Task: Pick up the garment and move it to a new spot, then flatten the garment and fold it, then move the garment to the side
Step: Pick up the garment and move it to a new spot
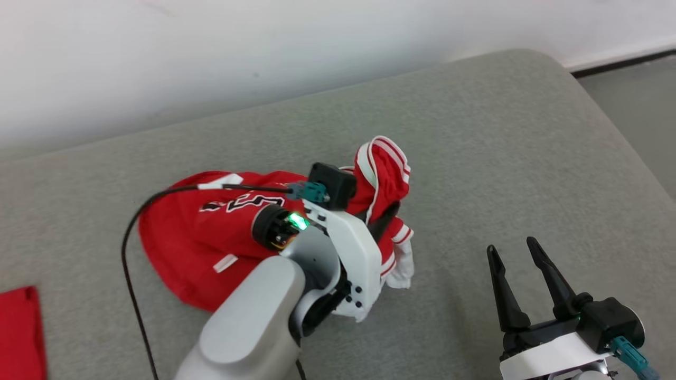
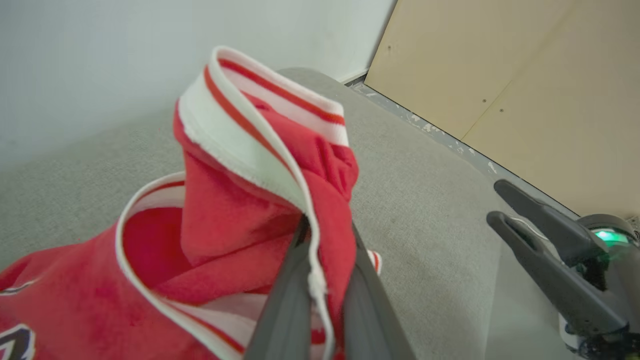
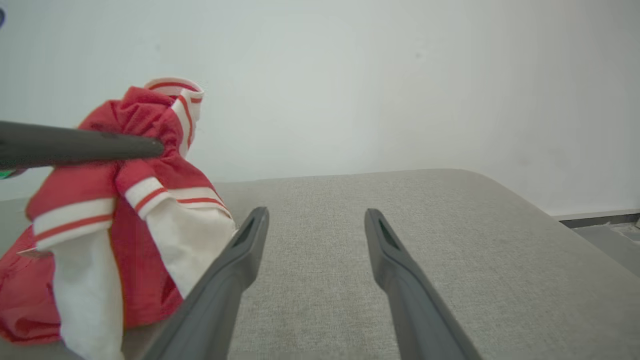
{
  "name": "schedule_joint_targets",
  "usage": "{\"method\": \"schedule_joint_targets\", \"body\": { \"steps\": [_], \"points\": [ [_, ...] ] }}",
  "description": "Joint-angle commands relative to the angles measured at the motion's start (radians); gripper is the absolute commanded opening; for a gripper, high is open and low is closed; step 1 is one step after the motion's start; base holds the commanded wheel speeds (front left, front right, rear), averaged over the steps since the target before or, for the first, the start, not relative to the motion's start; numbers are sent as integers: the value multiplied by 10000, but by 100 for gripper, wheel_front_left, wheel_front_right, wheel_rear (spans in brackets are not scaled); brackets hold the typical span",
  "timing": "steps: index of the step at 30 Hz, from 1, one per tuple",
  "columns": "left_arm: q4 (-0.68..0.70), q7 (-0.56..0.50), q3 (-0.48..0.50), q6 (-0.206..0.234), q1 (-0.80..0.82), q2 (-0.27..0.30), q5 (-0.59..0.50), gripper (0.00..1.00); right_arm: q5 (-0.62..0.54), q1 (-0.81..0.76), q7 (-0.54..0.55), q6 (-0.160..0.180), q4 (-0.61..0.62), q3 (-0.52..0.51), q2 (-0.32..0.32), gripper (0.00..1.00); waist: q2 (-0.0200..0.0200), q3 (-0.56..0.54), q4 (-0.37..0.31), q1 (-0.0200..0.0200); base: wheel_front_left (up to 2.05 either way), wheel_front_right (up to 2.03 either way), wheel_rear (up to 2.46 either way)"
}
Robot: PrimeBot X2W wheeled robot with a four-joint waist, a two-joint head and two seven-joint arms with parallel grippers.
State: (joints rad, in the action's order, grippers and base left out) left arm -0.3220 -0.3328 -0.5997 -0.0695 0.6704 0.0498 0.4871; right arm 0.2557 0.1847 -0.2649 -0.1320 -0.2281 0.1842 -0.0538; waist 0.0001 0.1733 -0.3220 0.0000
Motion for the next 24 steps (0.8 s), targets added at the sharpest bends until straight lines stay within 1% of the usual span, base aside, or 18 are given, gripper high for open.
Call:
{"method": "schedule_joint_targets", "body": {
  "steps": [1,3,4,5,6,7,11,15,18,22,24],
  "points": [
    [-151,211,-166,55,213,24,121,0,127,82,9,25,-20,4,17,100,-1,192,-364,0,0,0,0],
    [-536,489,-635,81,385,26,393,0,183,66,9,25,-13,-3,26,100,-1,260,-516,0,0,0,0],
    [-680,671,-850,125,518,29,531,5,223,68,9,25,0,22,31,100,-1,293,-574,0,0,0,0],
    [-782,830,-1072,130,633,28,729,18,256,67,9,25,5,54,34,100,-1,320,-621,0,0,0,0],
    [-891,973,-1234,203,721,26,907,39,296,58,9,25,10,60,32,100,-1,335,-649,0,0,0,0],
    [-965,1168,-1429,273,855,27,992,100,351,45,9,25,4,63,29,100,-1,350,-667,0,0,0,0],
    [-1121,1849,-2018,526,1171,24,1880,100,433,19,9,25,-3,34,26,100,-1,373,-667,0,0,0,0],
    [-1265,2287,-2490,714,1387,24,2549,100,406,9,9,25,-37,-54,27,100,-1,292,-495,0,0,0,0],
    [-1546,2616,-2633,882,1459,24,2706,100,323,-44,9,25,-61,-116,23,100,-1,152,-325,0,0,0,0],
    [-1777,3260,-2515,1058,1303,25,2779,100,182,-205,9,25,-63,-310,25,100,-1,-105,-35,0,0,0,0],
    [-1744,3618,-2418,1194,1089,167,2684,100,72,-307,9,25,-47,-466,21,100,-1,-247,139,0,0,0,0]
  ]
}}
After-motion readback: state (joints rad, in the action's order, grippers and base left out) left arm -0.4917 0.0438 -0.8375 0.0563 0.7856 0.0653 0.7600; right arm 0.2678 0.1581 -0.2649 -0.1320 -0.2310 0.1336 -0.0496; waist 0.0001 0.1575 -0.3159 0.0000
